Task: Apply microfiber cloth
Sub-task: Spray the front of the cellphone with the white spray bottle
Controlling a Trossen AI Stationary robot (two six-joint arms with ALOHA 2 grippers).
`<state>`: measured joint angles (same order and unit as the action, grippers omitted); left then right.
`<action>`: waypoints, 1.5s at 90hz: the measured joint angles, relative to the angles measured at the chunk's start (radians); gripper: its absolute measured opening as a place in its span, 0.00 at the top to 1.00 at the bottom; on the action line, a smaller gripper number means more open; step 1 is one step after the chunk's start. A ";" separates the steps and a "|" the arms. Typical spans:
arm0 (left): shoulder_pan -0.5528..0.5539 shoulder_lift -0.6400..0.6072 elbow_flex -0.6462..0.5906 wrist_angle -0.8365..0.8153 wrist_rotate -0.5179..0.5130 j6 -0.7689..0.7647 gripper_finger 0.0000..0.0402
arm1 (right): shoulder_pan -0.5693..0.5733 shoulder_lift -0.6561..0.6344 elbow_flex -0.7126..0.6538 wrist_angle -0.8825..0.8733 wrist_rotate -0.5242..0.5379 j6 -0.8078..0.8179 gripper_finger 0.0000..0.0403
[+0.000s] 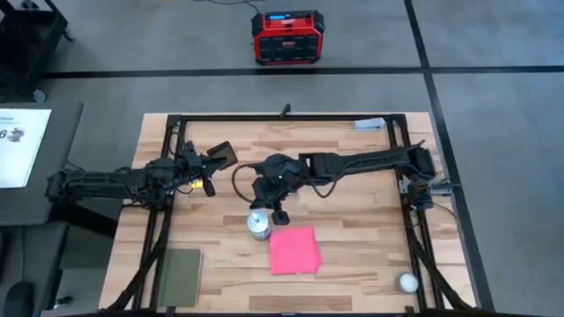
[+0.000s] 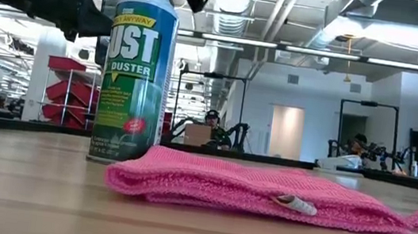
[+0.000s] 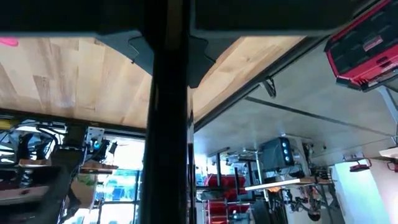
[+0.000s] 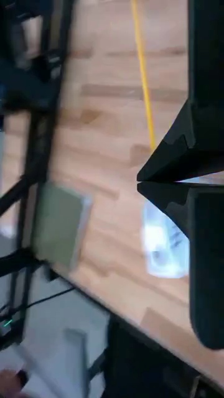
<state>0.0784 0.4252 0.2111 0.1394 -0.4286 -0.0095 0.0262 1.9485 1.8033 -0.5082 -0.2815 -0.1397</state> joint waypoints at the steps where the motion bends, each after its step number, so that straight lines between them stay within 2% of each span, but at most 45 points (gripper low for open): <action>1: 0.000 0.000 0.000 0.000 0.000 0.000 1.00 | -0.001 0.001 0.008 -0.008 0.002 -0.004 1.00; 10: 0.000 0.000 0.000 -0.003 0.000 0.002 1.00 | -0.003 0.002 0.067 -0.070 0.017 -0.035 1.00; 23: 0.000 0.000 0.000 -0.006 0.000 0.005 1.00 | 0.002 0.007 0.081 -0.112 0.019 -0.044 1.00; 43: 0.000 0.012 0.000 -0.014 0.000 0.005 1.00 | 0.016 0.025 0.084 -0.100 0.026 -0.041 1.00; 91: 0.011 0.117 0.001 0.102 0.001 0.051 1.00 | 0.033 0.053 0.116 -0.090 0.022 -0.034 1.00; 135: 0.037 0.118 0.001 0.106 0.026 0.048 1.00 | 0.032 0.070 0.121 -0.099 0.022 -0.040 1.00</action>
<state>0.1154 0.5434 0.2119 0.2455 -0.4023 0.0383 0.0586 2.0182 1.9244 -0.6073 -0.2596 -0.1793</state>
